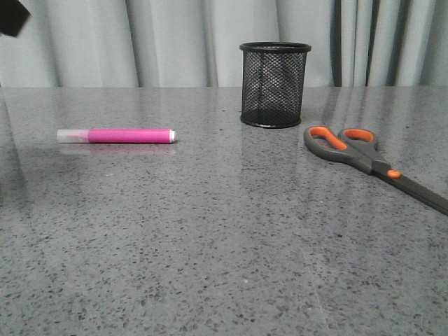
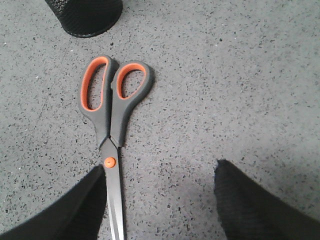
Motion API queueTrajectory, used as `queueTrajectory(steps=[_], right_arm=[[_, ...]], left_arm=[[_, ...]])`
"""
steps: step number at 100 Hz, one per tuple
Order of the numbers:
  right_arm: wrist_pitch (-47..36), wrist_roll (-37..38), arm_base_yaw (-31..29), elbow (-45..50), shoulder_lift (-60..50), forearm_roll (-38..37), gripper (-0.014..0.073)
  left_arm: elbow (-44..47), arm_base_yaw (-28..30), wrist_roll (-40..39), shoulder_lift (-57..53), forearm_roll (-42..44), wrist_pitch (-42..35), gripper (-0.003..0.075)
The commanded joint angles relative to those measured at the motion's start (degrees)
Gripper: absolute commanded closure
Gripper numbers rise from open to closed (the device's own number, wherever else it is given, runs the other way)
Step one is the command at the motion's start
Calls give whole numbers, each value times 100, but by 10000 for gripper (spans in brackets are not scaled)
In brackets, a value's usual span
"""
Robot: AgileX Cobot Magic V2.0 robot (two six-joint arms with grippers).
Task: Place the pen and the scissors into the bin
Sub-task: 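Lower the left gripper over the pink marker and close on it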
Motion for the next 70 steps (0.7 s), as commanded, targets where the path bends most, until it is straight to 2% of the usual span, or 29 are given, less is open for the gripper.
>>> queueTrajectory(steps=[1,12,19,47,70], right_arm=[[-265,-92,-34,-206,-13,54,172],[-265,-92,-34,-206,-13,54,172],[-265,-106,-34,-206,-13,54,172],[-288,-135,-34,-206,-13,54,172],[-312,-135,-34,-206,-13,54,172]], left_arm=[[-551,-129,1101,433,-266,332,366],[-1028,-362,2163,1153,-202,507,366],[-1302,-511,2481,1548,-202,497,366],[-2248,-835,2603,2896,69,578,366],[-2547,-858,2603,3370,97,640,366]])
